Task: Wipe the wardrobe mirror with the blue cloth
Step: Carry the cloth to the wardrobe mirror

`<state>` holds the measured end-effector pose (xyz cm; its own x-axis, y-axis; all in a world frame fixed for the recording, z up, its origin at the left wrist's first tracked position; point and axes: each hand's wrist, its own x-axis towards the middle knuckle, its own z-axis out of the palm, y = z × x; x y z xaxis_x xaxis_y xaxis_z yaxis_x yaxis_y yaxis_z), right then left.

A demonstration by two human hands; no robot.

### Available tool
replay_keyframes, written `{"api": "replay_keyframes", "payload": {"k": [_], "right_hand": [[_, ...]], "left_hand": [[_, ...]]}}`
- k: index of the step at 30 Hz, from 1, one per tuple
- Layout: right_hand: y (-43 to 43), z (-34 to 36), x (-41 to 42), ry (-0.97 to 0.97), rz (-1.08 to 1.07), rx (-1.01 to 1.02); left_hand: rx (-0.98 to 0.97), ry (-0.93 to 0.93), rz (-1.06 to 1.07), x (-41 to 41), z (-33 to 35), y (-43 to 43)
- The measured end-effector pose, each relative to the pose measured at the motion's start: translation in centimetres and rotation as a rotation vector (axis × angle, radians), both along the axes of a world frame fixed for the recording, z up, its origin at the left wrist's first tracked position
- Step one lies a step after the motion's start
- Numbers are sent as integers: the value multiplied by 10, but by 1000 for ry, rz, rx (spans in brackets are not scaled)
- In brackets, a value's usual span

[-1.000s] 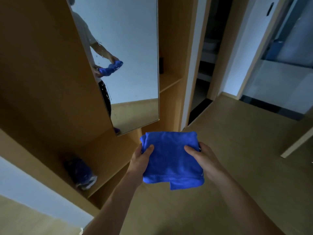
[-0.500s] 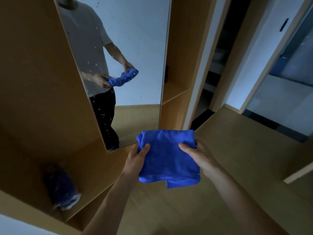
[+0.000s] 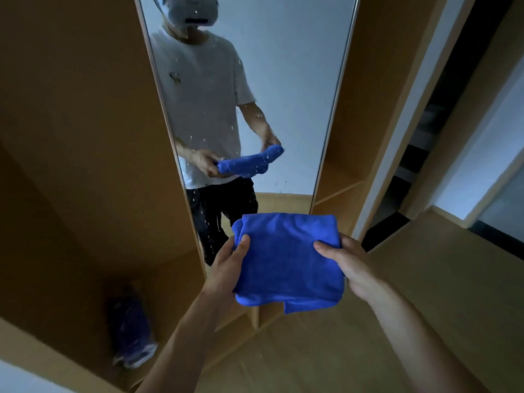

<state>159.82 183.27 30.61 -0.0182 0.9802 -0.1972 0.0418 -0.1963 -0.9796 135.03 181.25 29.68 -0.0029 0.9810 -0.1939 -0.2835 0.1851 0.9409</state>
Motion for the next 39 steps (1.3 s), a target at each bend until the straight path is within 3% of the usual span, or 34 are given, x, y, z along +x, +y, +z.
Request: {"api": "replay_keyframes", "payload": {"k": [8,24,31,39], "right_hand": [[44,19,4,92,156,55],[122,64,63,181,404,193],[124,84,70,266,638,255],[122,112,68,176,578,347]], "left_hand": [[72,45,125,4,6,18],[144,47,423,101,58,31],[147,10,470,108,68,24],[281,21,450,99,95,36]]}}
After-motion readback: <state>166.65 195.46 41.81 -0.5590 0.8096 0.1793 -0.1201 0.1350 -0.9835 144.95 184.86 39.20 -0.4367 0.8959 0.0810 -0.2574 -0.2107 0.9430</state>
